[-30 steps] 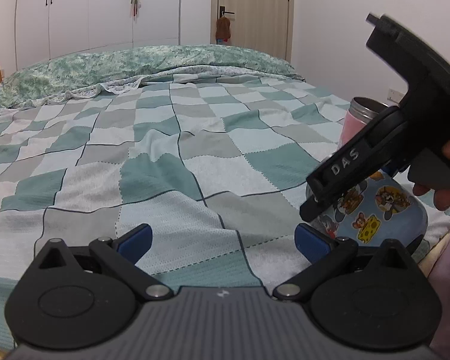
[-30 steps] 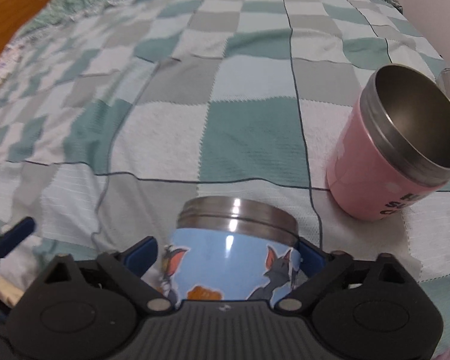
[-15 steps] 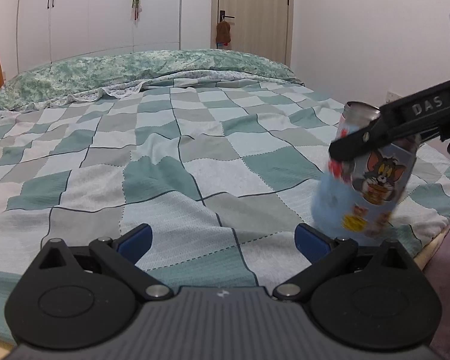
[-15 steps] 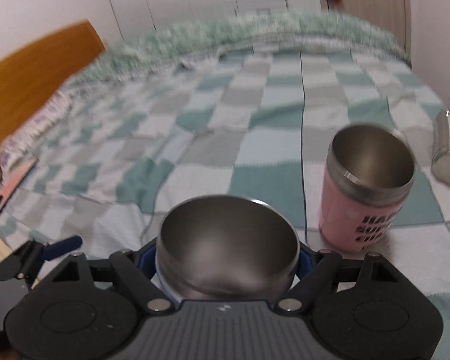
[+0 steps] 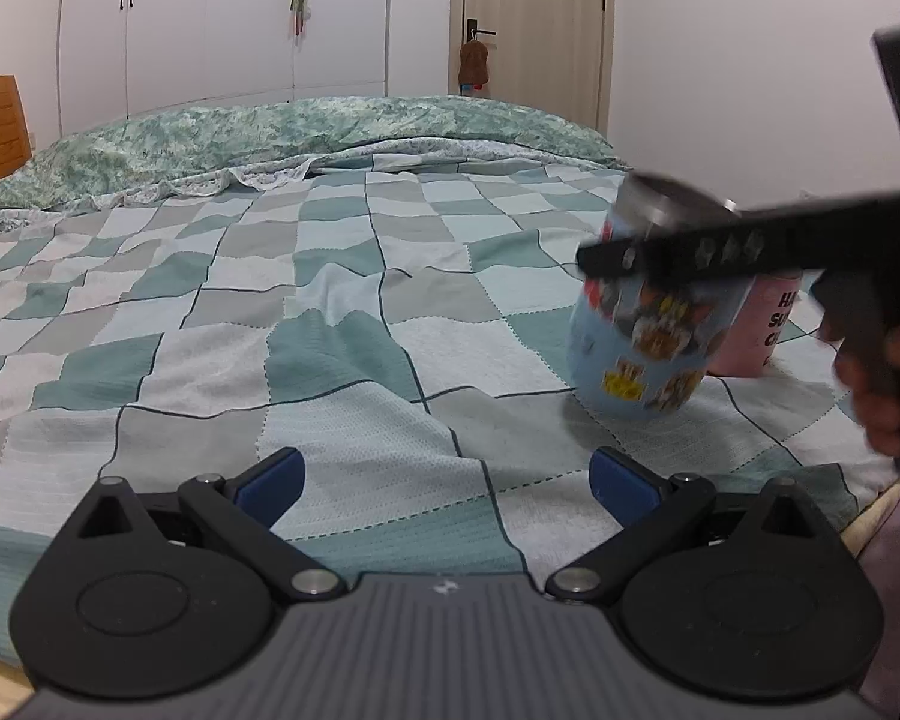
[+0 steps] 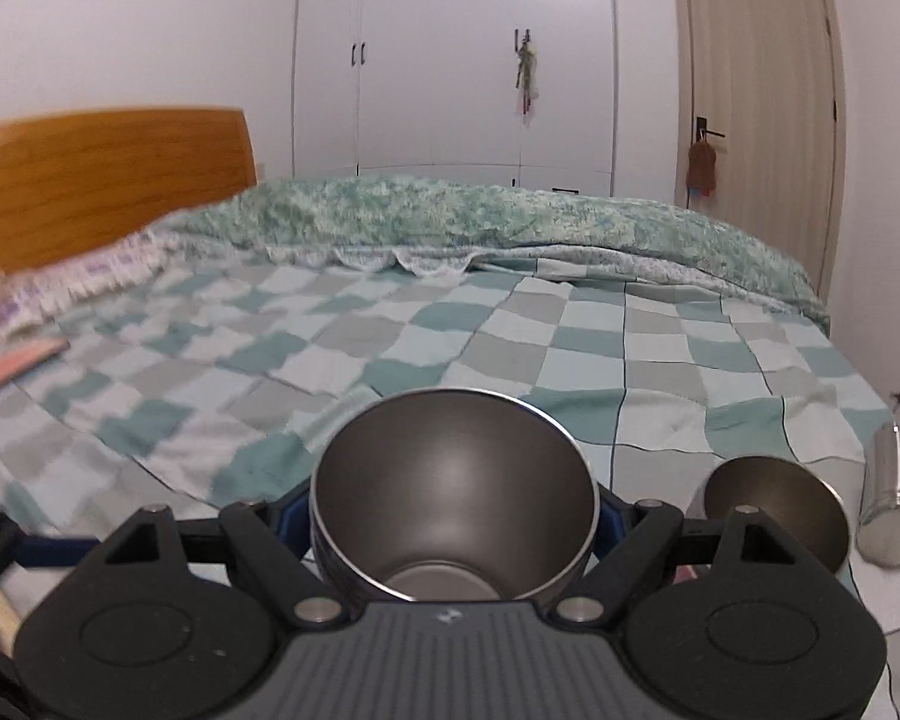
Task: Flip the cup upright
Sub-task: 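Stand the blue cup upright beside the pink cup with the right tool, then open the right tool and pull it back from the blue cup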
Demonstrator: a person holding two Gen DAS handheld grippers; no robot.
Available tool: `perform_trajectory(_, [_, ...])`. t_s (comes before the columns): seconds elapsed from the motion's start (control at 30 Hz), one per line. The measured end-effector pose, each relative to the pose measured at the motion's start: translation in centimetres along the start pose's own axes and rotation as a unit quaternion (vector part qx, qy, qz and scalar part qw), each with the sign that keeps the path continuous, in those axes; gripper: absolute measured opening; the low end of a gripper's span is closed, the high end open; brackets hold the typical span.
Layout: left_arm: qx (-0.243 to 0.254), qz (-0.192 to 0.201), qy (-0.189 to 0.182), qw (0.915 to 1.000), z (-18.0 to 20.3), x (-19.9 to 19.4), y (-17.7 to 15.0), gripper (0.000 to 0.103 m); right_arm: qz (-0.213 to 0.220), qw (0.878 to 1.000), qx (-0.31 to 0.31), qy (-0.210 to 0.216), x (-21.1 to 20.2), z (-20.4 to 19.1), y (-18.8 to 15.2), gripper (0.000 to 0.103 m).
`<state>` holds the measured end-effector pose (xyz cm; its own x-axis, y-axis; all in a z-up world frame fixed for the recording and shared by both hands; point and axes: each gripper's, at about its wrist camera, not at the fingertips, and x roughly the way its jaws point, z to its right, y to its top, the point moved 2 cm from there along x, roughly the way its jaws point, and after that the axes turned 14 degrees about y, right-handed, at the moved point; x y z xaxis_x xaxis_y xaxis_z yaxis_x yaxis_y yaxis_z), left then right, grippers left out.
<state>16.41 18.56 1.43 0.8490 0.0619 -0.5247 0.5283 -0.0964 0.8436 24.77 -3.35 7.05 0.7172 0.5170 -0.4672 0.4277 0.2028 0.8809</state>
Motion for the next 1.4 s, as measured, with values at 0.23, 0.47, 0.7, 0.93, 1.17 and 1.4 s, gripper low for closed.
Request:
perform_trajectory(0.23, [0.008, -0.007, 0.001, 0.9999, 0.3, 0.6, -0.1, 0.103, -0.006, 1.0, -0.015, 0.003, 1.4, -0.2, -2.2, 0.084])
perform_trajectory(0.47, [0.01, -0.007, 0.002, 0.9999, 0.5, 0.6, 0.0, 0.103, -0.002, 1.0, -0.026, 0.003, 1.3, -0.4, -2.4, 0.084])
perform_trajectory(0.7, [0.013, -0.005, 0.007, 0.9999, 0.7, -0.2, 0.1, 0.103, 0.027, 0.999, -0.022, 0.016, -0.7, -0.5, -1.8, 0.102])
perform_trajectory(0.93, [0.008, 0.007, 0.019, 0.9998, 1.6, -2.8, 0.5, 0.103, 0.069, 0.997, -0.029, 0.035, -4.7, -0.8, -1.9, 0.103])
perform_trajectory(1.17, [0.005, 0.025, 0.028, 0.9993, 3.9, -6.7, 0.7, 0.103, 0.105, 0.993, -0.039, 0.038, -10.3, -0.2, -3.1, 0.103])
perform_trajectory(1.4, [-0.012, 0.052, 0.036, 0.9979, 7.1, -10.3, 0.3, 0.103, 0.125, 0.991, -0.044, 0.034, -16.1, 1.8, -5.8, 0.103])
